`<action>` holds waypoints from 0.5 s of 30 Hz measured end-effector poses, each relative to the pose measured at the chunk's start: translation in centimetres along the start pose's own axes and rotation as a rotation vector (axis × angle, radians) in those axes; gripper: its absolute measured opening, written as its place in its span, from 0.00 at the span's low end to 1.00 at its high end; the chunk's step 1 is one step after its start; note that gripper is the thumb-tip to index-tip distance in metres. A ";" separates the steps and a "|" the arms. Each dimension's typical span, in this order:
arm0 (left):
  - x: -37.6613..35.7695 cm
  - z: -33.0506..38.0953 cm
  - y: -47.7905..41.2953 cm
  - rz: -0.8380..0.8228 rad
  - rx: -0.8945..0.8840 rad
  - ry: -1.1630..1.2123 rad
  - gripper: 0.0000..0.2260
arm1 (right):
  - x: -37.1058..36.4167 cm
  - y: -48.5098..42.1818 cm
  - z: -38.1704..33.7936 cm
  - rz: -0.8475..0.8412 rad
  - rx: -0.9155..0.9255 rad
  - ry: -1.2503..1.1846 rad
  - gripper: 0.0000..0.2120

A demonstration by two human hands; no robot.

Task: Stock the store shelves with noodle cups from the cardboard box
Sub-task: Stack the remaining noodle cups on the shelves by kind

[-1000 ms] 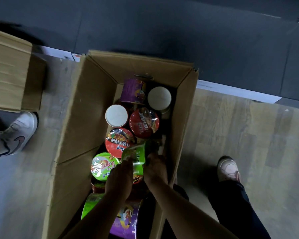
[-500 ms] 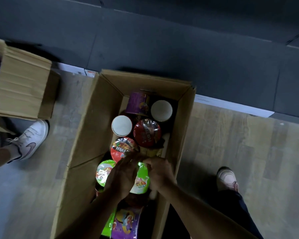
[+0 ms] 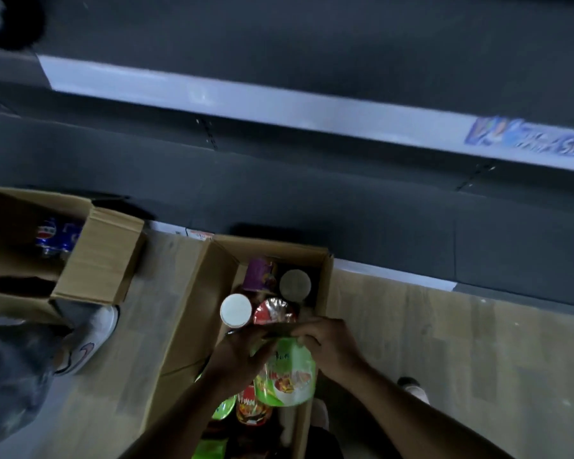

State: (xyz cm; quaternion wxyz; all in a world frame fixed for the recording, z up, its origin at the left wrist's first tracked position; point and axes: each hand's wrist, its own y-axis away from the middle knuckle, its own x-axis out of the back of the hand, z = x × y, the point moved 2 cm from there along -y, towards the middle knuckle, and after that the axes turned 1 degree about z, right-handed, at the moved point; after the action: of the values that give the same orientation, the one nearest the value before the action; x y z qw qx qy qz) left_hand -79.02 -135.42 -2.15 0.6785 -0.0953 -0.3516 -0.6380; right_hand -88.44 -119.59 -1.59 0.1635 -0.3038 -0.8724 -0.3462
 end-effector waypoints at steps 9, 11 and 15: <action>5.7 11.2 -2.3 -0.133 0.061 0.080 0.04 | 11.9 5.3 -4.3 0.109 -0.003 -0.027 0.10; 6.9 14.2 -2.9 -0.146 0.031 0.065 0.09 | 15.0 6.8 -5.5 0.155 0.018 -0.050 0.08; 8.2 20.3 -3.8 -0.144 -0.012 0.081 0.05 | 20.8 10.1 -7.6 0.242 0.044 -0.052 0.08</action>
State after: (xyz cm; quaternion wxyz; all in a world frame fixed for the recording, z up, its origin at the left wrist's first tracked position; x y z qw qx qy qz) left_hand -90.28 -130.85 16.49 0.6440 -0.0478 -0.3258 -0.6905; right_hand -97.24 -110.46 19.15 0.1881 -0.4122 -0.8407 -0.2966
